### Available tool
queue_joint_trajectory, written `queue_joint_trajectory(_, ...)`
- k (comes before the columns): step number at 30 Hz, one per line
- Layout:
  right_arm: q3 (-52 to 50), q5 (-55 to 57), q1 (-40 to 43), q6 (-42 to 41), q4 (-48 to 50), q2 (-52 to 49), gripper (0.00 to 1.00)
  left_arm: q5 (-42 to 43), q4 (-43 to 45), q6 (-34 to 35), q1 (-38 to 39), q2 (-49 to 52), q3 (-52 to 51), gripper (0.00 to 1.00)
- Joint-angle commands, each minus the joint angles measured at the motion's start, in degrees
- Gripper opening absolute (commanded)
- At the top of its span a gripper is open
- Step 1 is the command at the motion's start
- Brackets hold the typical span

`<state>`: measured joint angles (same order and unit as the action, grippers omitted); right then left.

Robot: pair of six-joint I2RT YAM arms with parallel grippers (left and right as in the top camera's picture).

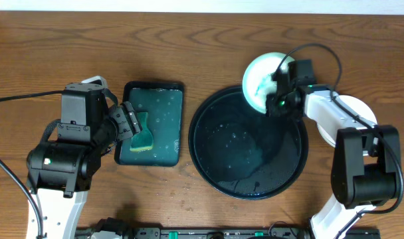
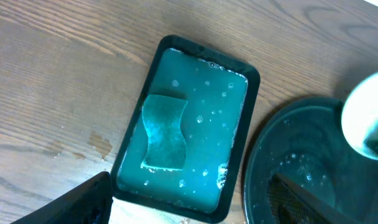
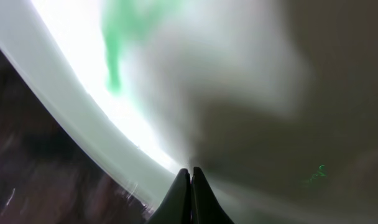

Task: Clean dirty plates on tray and stack at the side
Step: 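Move the right gripper back and grip the pale green plate rim, then slide the pale green plate to the center of the black tray with the right gripper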

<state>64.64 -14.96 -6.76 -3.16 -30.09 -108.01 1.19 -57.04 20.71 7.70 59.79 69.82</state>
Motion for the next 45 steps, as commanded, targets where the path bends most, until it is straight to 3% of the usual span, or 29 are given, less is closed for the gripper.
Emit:
queue_joint_trajectory(1,0.0,-7.0,-3.0,1.0,-4.7,1.7,0.01,-0.1,-0.2,-0.5,-0.2,0.0,0.7,0.80)
queue_joint_trajectory(7,0.0,-6.9,-10.0,1.6,-12.8,9.2,0.01,-0.1,-0.2,-0.5,-0.2,0.0,0.7,0.80)
queue_joint_trajectory(11,0.0,-0.6,-14.1,1.5,-12.9,13.9,0.01,-0.1,-0.2,-0.5,-0.2,0.0,0.7,0.80)
queue_joint_trajectory(18,0.0,13.5,-10.9,-11.6,-9.8,19.3,0.32,-0.1,-0.2,-0.5,-0.2,0.0,0.7,0.80)
queue_joint_trajectory(24,-0.2,10.5,-0.5,-26.0,-19.3,18.4,0.46,-0.1,-0.2,-0.5,-0.2,0.0,0.7,0.80)
queue_joint_trajectory(27,-1.6,10.3,1.5,-28.1,-24.9,18.1,0.46,-0.1,-0.2,-0.5,-0.3,0.0,0.7,0.80)
queue_joint_trajectory(30,-4.8,10.4,1.6,-28.7,-24.4,18.0,0.47,-0.1,-0.2,-0.5,-0.2,0.0,0.7,0.80)
queue_joint_trajectory(38,-13.6,10.4,1.6,-41.8,-10.4,18.0,0.46,-0.1,-0.2,-0.5,-0.2,0.0,0.7,0.80)
queue_joint_trajectory(45,-18.9,10.7,1.4,-46.6,-0.3,18.0,0.34,-0.1,-0.2,-0.5,-0.2,0.0,0.7,0.80)
